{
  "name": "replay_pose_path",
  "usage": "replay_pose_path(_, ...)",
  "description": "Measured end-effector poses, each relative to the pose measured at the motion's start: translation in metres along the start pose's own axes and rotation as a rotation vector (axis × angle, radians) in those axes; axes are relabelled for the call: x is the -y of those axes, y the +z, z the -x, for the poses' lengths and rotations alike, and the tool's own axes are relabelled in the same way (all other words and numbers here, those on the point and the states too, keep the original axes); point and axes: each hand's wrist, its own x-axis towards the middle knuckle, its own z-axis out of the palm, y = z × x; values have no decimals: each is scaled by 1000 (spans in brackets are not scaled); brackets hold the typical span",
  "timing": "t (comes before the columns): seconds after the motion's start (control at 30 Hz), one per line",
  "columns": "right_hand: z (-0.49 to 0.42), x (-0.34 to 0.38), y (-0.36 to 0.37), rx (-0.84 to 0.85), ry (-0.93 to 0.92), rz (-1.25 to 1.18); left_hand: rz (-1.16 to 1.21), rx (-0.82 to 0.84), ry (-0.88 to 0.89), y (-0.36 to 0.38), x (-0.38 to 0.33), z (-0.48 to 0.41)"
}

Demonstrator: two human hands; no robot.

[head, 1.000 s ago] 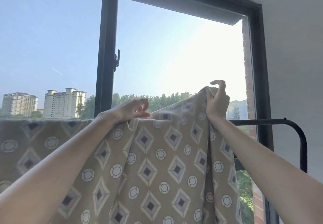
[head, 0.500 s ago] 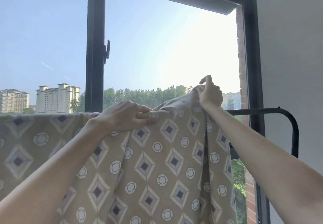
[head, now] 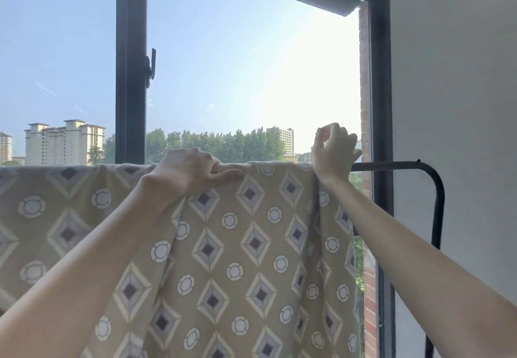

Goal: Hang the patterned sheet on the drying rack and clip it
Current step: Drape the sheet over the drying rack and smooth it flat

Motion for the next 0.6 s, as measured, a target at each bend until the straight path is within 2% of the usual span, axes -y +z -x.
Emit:
replay_pose_path(0.07,17,-5,-8,18,-8,3,73,3,-5,0,-8,-4)
replay_pose_path(0.23,66,-31,-33,124,129,-51,80,46,-4,0,-29,-10)
replay_pose_path(0.37,90,-41,-48,130,57,-142,101,-41,123,3,-43,-13)
replay_pose_path(0.43,89,-42,-51,209,26,-168,195,-89,173,5,-45,-13)
replay_pose_path(0.5,81,-43,-55,254,-13,-187,263,-134,182,5,-44,-13)
replay_pose_path(0.6,64,-40,-64,209,-88,-201,289,-139,181,3,-42,-14)
